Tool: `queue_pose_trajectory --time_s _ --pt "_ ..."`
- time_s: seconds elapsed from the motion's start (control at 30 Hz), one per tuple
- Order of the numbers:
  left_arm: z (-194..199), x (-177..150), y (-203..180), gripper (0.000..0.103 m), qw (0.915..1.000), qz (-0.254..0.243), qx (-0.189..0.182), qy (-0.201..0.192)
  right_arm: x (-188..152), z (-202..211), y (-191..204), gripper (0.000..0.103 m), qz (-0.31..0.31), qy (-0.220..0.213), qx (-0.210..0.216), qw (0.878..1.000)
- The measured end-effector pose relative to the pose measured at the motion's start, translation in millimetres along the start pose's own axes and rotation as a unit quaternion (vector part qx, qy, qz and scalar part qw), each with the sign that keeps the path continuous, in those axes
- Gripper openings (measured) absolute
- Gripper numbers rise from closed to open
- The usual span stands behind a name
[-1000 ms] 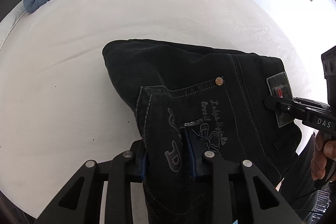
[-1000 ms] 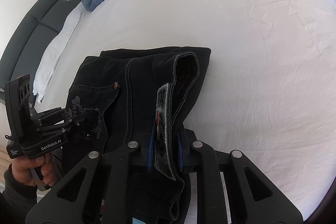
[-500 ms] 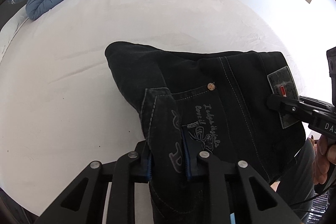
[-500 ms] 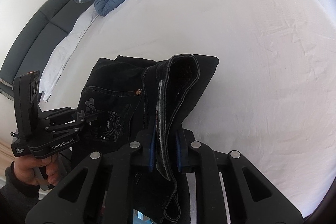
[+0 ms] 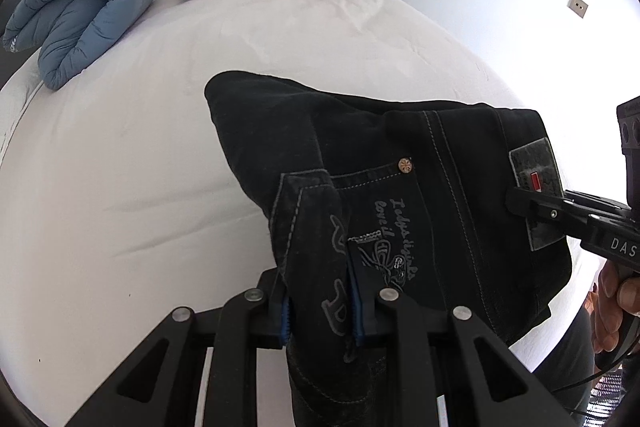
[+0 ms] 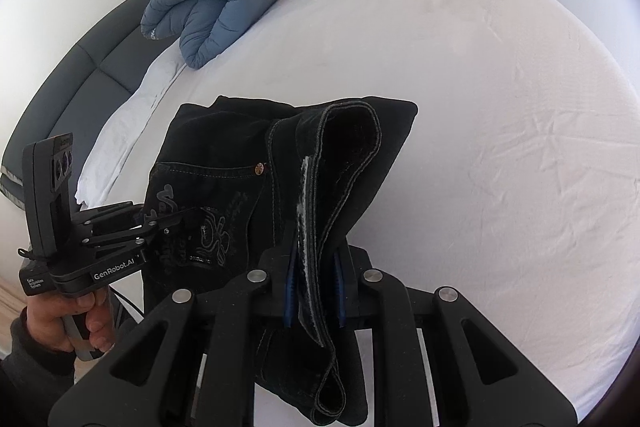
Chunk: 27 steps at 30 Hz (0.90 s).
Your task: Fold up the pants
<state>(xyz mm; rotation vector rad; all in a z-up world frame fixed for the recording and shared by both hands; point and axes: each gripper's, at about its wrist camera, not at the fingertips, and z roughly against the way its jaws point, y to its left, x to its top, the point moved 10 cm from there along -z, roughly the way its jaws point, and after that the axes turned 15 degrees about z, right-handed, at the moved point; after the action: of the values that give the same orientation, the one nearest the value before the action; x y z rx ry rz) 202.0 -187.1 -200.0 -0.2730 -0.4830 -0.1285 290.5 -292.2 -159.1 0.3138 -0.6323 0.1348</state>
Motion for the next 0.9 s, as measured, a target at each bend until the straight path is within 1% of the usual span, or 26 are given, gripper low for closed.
queue_pose_trajectory --time_s 0.13,0.2,0.3,0.37,0.47,0.5,0.53,0.57,0.6,0.63,0.7,0.77,0.83,0.87,0.9 --pt "-18.0 20.7 -3.1 0.023 1.0 -0.006 0.001 0.001 15.2 -7.9 -36.3 0.014 -0.009 0.004 0.0 1.0" --pt "-29.1 25.3 -3.9 0.023 1.0 -0.004 -0.001 0.007 18.3 -15.0 -54.8 0.014 -0.016 0.009 0.001 1.0" --pt "-54.0 34.4 -3.0 0.023 0.9998 -0.001 -0.008 0.02 16.4 -27.8 -84.7 0.014 -0.031 0.016 0.005 0.999" --pt "-76.2 32.3 1.2 0.023 0.9994 0.003 -0.008 0.034 7.2 -45.0 -107.9 0.014 -0.049 0.034 0.019 0.998" --pt "-102.9 25.1 13.5 0.039 0.9982 0.029 -0.017 0.049 -17.2 -71.1 -146.0 0.024 -0.079 0.073 0.014 0.994" --pt "-104.1 23.2 15.7 0.043 0.998 0.034 -0.023 0.049 -25.5 -74.0 -154.5 0.031 -0.101 0.072 0.03 0.992" --pt "-103.3 21.8 18.5 0.046 0.9978 0.037 -0.029 0.046 -28.1 -71.4 -161.1 0.034 -0.125 0.059 0.057 0.989" --pt "-101.1 20.5 21.5 0.051 0.9979 0.038 -0.031 0.043 -29.3 -65.1 -166.3 0.038 -0.14 0.052 0.074 0.986" --pt "-97.3 19.1 25.3 0.056 0.9979 0.04 -0.033 0.039 -29.1 -57.2 -171.9 0.049 -0.144 0.046 0.078 0.985" --pt "-94.4 18.9 29.7 0.058 0.9981 0.041 -0.03 0.035 -28.8 -49.2 -176.3 0.054 -0.14 0.04 0.073 0.987" --pt "-81.4 18.6 34.7 0.059 0.9987 0.042 -0.02 0.019 -25.9 -34.9 -180.5 0.055 -0.12 0.039 0.06 0.99" --pt "-64.4 23.2 37.8 0.059 0.9991 0.04 -0.006 -0.01 -11.7 -22.0 -178.0 0.055 -0.089 0.031 0.042 0.995" --pt "-48.1 29.7 33.9 0.059 0.9986 0.037 -0.001 -0.037 -1.7 -12.2 -179.5 0.055 -0.067 0.033 0.028 0.997" --pt "-43.3 31.6 30.7 0.061 0.9984 0.035 -0.002 -0.044 4.6 -6.5 -183.2 0.055 -0.063 0.03 0.014 0.997" --pt "-38.5 34.2 24.4 0.065 0.9982 0.03 -0.008 -0.051 11.8 -0.1 -185.9 0.055 -0.069 0.017 0.016 0.997"
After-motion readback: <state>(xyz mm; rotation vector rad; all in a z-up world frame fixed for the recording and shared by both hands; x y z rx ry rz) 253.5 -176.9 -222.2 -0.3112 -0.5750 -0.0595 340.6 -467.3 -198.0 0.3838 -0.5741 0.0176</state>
